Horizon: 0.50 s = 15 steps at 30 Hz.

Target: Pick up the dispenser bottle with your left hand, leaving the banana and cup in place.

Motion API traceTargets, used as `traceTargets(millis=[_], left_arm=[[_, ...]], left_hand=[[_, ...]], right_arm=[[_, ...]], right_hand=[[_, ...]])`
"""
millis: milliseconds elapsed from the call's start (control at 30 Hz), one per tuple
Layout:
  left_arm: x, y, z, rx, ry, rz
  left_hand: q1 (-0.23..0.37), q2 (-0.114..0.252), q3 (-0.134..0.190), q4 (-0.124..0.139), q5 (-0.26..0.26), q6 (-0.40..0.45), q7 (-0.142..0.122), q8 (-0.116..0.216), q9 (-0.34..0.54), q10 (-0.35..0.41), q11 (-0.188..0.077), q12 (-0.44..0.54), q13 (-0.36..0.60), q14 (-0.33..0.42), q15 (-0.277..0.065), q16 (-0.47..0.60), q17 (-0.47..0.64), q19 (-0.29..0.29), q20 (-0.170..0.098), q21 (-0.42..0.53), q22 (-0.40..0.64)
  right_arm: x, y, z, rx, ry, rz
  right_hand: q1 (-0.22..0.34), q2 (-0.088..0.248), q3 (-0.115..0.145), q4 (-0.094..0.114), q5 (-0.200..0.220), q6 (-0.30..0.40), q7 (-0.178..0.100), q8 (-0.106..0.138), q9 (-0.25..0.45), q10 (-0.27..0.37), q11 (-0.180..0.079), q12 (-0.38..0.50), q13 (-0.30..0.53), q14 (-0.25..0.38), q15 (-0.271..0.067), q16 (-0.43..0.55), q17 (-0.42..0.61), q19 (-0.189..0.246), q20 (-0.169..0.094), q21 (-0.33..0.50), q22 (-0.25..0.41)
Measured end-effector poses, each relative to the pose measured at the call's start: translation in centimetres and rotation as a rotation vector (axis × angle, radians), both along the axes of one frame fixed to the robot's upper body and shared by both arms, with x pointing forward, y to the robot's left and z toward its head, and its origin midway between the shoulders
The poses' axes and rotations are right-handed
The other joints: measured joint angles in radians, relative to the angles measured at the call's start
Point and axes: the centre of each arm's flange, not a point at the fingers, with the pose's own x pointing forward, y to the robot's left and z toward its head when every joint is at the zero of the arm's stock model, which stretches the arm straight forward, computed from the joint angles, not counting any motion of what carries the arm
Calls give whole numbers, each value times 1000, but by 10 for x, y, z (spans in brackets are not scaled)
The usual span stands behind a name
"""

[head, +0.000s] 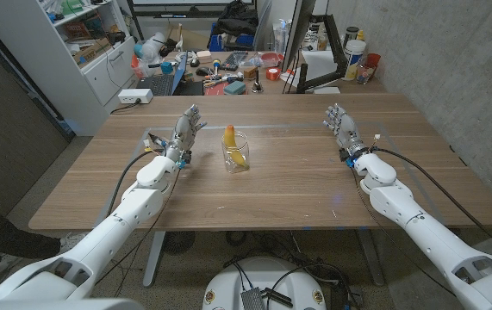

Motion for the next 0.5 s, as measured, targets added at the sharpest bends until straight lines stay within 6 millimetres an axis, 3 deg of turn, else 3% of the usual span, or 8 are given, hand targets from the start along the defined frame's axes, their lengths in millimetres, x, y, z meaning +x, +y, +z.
traceTargets(millis=[333,500], left_arm=[[1,-3,-1,42,4,-6],[0,5,3,5,-10,11]], left_hand=[[0,0,0,0,0,0,0,0,0,0,0,0,0,0,0,0,0,0,0,2,0],[0,0,2,-2,0,-4,-3,1,0,3,-2,1,0,0,0,0,0,0,0,2,0]], right_arm=[[0,-1,1,30,-5,-4],[1,4,-1,-11,5,-2]], right_hand=[[0,0,0,0,0,0,0,0,0,0,0,0,0,0,0,0,0,0,0,2,0],[0,0,0,0,0,0,0,0,0,0,0,0,0,0,0,0,0,0,0,2,0]])
